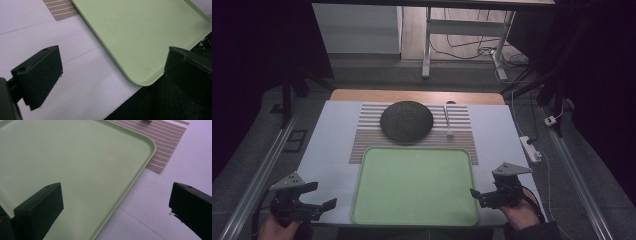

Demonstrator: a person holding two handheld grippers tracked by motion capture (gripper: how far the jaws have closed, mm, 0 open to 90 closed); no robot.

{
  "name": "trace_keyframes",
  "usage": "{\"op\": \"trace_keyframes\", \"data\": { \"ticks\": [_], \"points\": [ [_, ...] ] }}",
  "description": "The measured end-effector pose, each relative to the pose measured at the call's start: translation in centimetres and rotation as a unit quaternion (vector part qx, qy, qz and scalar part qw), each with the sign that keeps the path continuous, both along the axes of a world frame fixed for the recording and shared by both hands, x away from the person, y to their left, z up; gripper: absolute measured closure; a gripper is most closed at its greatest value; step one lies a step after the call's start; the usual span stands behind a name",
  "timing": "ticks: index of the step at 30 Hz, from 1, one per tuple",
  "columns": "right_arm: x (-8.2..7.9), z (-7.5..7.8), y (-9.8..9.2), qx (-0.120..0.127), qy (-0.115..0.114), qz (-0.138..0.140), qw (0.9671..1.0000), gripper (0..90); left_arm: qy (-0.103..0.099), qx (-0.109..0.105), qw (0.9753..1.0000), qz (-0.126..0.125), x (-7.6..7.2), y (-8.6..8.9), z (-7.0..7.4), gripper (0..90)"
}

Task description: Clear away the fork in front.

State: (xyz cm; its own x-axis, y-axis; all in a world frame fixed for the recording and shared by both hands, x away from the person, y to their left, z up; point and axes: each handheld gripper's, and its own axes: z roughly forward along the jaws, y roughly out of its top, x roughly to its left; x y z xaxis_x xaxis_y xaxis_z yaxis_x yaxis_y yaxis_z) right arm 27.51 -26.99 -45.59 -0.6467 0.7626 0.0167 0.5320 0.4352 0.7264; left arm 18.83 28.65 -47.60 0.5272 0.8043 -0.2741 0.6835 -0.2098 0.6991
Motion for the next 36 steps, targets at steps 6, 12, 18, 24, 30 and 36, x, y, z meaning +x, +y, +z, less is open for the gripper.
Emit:
{"op": "trace_keyframes", "data": {
  "ticks": [6,12,18,24,30,36],
  "points": [
    [1.1,-0.1,0.4,0.003,0.0,0.005,1.0,0.0,0.001,0.0,1.0,0.001,0.0,0.0,0.0,1.8],
    [2.3,-0.1,1.1,-0.009,-0.006,0.007,0.9999,0.0,0.001,0.001,1.0,0.001,0.0,0.0,0.0,1.8],
    [3.4,-0.3,1.9,-0.019,-0.005,0.011,0.9997,0.0,0.001,0.0,1.0,0.002,0.0,0.0,0.0,1.8],
    [5.1,-0.3,2.7,-0.026,-0.001,0.013,0.9996,0.0,0.002,0.0,1.0,0.002,0.0,0.0,0.0,2.0],
    [6.4,-0.4,3.6,-0.045,-0.005,0.014,0.9989,0.0,0.002,0.0,1.0,0.003,0.0,0.0,0.0,1.9],
    [8.6,-1.0,4.5,-0.073,-0.01,0.007,0.9973,0.0,0.003,0.002,1.0,0.003,0.1,0.0,0.0,1.8]
  ]
}}
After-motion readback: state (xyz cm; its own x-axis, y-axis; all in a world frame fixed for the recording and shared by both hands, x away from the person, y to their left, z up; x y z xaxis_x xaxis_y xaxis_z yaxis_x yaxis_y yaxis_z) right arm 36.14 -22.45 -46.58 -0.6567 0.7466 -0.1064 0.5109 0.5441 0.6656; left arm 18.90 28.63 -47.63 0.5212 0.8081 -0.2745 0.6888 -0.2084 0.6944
